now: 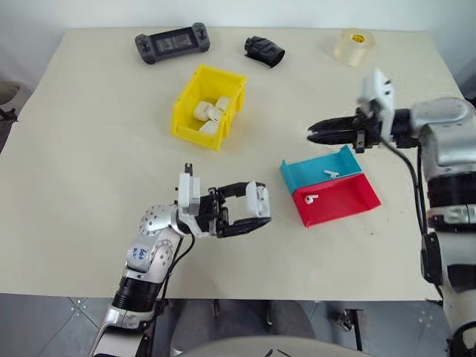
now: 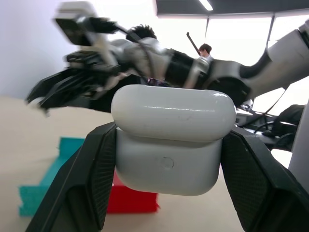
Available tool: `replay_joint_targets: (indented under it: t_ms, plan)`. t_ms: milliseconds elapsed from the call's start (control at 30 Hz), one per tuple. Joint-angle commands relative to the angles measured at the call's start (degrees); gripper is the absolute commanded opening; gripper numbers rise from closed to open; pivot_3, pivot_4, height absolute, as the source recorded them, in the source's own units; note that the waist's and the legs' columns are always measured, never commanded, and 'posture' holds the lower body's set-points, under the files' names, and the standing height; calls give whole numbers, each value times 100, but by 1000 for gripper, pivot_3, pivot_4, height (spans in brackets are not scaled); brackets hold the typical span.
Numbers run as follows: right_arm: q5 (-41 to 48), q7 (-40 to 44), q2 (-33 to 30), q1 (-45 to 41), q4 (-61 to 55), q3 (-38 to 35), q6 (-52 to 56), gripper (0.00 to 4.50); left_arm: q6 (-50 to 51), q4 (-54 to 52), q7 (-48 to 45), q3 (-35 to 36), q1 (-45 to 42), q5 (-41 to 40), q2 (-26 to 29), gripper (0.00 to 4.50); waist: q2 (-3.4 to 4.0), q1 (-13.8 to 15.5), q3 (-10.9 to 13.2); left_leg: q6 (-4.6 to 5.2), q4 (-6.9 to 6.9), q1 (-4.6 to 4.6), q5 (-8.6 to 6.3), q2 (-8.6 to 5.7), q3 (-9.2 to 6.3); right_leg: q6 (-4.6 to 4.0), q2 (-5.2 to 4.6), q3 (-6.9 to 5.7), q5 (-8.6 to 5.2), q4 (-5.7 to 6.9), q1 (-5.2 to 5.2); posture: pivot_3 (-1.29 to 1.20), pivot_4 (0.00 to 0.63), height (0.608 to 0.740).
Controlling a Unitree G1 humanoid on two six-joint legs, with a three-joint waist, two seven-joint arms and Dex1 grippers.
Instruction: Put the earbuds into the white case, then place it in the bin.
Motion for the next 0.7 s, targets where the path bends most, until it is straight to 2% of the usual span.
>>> replay_joint_targets:
  t_ms: [33,200,333,533,700]
  plan:
    - [1448,-1131,345,633,-1717,-1040,1527,470,-70,196,41,115,-216,-48,-90,2811,0,5,0,0,0,0,0,0,-1,0,1,-1,0,2,0,0,150,740]
    - [3277,-3450,1595,1275,-3228,-2163,2497,470,-185,716,-58,124,-657,28,-230,2811,0,47,0,3,2,0,-1,-2,3,0,5,5,0,9,-1,0,150,740]
    - [4384,-4681,1993,1633,-3911,-2405,2580,470,-263,1035,-155,107,-941,74,-344,2811,0,86,0,4,3,-2,-2,-16,-3,3,2,2,1,13,-2,0,150,740]
    - [5969,-6061,2299,2451,-4759,-1983,2150,470,-304,1362,-206,137,-1311,82,-531,2811,0,70,0,9,2,-4,-4,-20,-11,9,2,0,4,11,-1,0,150,740]
    - [6467,-6808,2502,3188,-5190,-1440,1560,470,-291,1463,-226,131,-1484,99,-671,2811,-1,46,-1,11,2,-8,-4,-18,-7,9,8,3,4,15,-1,0,150,740]
